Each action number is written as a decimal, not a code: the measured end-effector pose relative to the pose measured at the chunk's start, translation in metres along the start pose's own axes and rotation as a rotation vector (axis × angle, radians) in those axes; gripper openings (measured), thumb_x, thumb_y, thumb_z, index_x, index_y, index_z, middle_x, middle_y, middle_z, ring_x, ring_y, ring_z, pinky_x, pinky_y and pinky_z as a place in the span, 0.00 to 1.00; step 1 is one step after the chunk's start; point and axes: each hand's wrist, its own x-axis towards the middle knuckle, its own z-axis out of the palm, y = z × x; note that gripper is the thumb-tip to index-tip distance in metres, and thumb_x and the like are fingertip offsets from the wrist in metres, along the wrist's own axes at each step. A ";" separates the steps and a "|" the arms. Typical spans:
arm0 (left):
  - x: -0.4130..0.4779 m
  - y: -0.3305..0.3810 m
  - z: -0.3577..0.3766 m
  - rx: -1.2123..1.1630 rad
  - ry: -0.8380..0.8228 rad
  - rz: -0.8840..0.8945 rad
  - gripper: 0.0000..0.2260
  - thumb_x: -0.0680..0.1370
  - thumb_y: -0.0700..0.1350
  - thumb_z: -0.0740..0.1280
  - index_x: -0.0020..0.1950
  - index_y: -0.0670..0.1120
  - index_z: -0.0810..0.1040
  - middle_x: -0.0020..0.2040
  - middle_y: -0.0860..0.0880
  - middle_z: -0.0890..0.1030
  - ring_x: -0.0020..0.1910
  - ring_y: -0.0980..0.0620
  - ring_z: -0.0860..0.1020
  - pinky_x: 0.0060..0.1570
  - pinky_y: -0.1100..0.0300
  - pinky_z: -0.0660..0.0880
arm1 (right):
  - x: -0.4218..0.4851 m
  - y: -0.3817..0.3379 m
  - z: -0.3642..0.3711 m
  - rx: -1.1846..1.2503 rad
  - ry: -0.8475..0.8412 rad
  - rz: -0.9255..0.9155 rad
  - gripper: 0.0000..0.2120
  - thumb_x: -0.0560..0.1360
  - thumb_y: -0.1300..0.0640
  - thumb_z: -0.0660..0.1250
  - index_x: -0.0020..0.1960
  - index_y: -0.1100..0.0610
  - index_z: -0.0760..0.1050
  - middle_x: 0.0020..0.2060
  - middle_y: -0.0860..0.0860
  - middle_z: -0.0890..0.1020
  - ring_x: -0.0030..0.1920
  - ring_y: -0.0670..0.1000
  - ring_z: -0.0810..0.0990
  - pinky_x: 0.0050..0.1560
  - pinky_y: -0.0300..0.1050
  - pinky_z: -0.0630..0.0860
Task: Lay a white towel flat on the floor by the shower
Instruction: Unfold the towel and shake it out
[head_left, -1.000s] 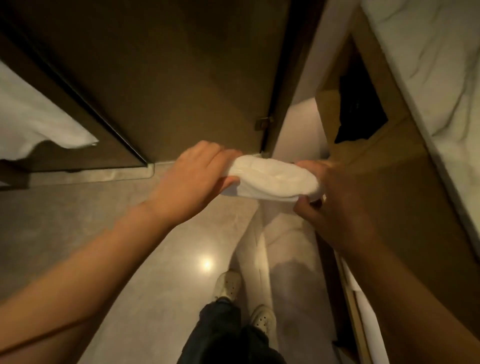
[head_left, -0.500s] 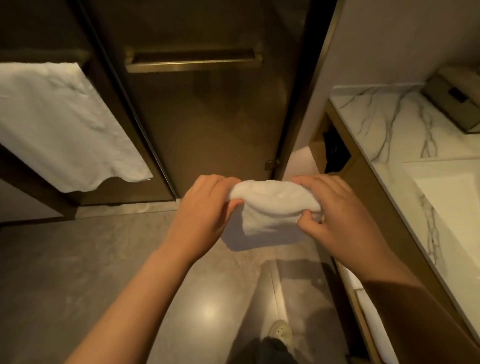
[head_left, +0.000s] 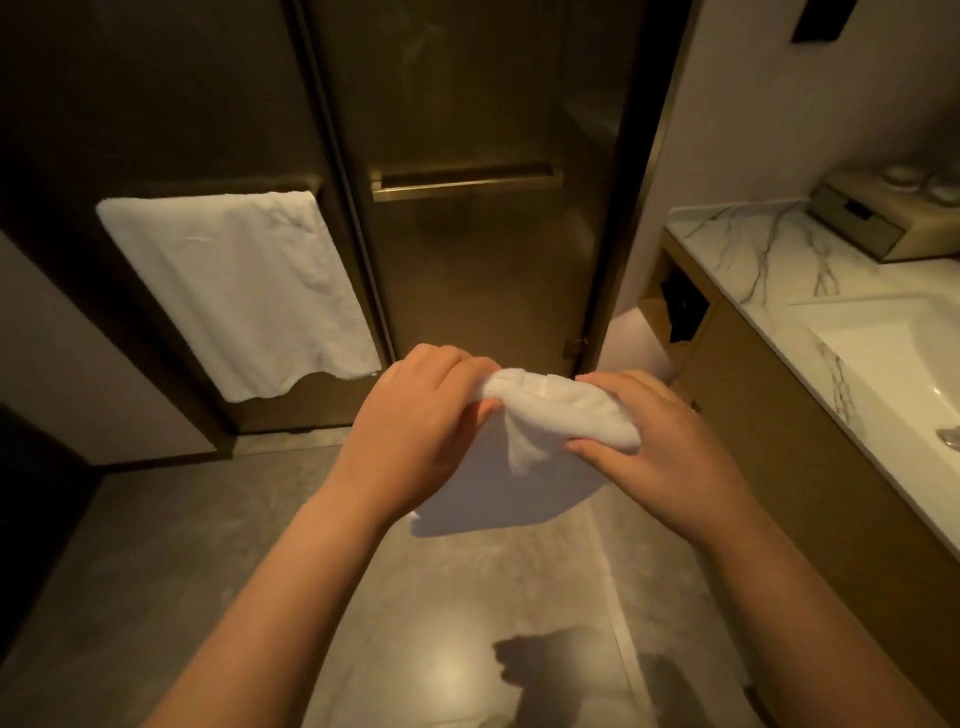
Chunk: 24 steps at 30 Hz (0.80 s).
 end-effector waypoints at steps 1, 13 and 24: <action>-0.011 0.005 -0.010 -0.007 0.018 -0.003 0.13 0.79 0.49 0.63 0.59 0.44 0.77 0.53 0.46 0.80 0.50 0.47 0.76 0.47 0.57 0.72 | -0.008 -0.010 -0.003 0.002 0.016 -0.022 0.19 0.71 0.44 0.69 0.60 0.38 0.68 0.50 0.32 0.70 0.53 0.33 0.69 0.44 0.29 0.66; -0.166 0.099 -0.062 -0.260 0.170 -0.175 0.24 0.74 0.66 0.60 0.67 0.57 0.68 0.56 0.63 0.72 0.54 0.62 0.72 0.50 0.64 0.72 | -0.165 -0.082 -0.041 -0.003 0.149 -0.220 0.17 0.71 0.40 0.65 0.57 0.46 0.74 0.50 0.36 0.74 0.50 0.39 0.74 0.49 0.29 0.68; -0.287 0.157 -0.103 -0.673 0.036 -0.364 0.39 0.63 0.64 0.74 0.69 0.68 0.59 0.58 0.77 0.67 0.58 0.72 0.69 0.50 0.65 0.74 | -0.299 -0.147 -0.062 0.026 0.178 -0.144 0.17 0.70 0.44 0.67 0.56 0.48 0.75 0.50 0.40 0.76 0.50 0.43 0.75 0.52 0.35 0.70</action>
